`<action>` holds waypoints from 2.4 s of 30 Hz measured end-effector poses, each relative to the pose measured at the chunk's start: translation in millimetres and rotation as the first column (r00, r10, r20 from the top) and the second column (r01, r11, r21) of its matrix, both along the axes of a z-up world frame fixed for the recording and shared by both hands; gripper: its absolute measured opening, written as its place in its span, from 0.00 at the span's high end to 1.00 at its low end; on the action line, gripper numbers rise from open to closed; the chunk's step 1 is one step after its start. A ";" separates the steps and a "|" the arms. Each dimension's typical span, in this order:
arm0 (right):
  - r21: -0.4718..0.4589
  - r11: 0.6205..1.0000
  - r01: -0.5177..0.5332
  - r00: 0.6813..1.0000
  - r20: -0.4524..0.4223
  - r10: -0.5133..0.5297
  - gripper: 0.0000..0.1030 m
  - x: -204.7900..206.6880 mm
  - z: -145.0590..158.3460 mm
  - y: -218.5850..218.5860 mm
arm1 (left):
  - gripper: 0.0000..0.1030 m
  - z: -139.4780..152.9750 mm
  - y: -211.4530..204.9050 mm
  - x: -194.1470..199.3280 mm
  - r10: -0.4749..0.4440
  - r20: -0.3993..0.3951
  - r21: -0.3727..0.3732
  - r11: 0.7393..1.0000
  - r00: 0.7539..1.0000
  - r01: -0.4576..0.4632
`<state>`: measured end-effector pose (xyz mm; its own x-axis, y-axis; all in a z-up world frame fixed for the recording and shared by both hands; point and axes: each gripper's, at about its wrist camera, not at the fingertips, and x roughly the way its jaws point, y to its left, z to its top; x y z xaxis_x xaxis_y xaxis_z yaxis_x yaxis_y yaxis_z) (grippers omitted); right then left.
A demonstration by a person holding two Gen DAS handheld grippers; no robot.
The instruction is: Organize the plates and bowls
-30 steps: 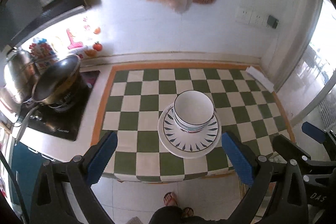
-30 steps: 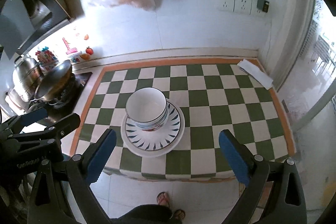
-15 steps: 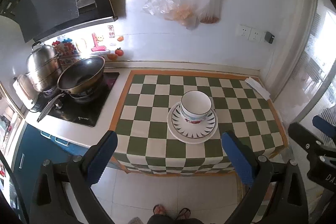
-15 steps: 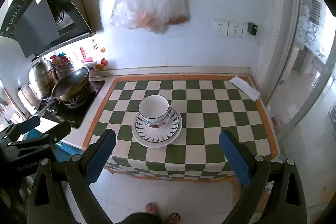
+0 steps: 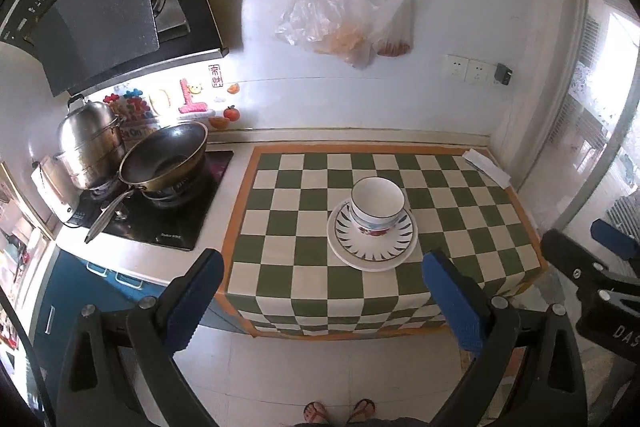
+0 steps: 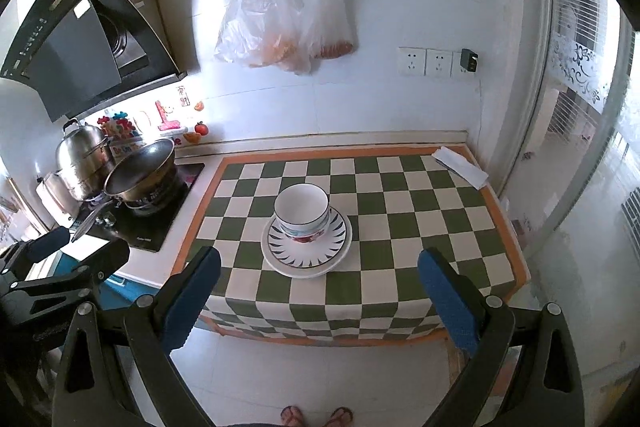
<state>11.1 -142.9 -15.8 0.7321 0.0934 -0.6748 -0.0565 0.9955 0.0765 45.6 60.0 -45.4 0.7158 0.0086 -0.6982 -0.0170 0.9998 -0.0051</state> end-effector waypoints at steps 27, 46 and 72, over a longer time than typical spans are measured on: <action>0.011 0.999 0.041 0.999 -0.021 -0.041 0.02 -6.2 -6.8 -3.7 | 0.01 7.8 2.9 -5.3 -0.025 0.011 -0.022 0.999 1.000 0.025; 0.007 0.998 0.058 0.998 -0.012 -0.058 0.02 -8.2 -9.0 -3.9 | 0.01 9.6 0.2 -3.4 -0.026 0.011 -0.025 0.999 1.000 0.026; 0.004 0.998 0.062 0.998 -0.009 -0.062 0.02 -6.5 -10.2 -2.5 | 0.01 8.8 5.5 0.8 -0.033 0.010 -0.021 0.999 0.999 0.033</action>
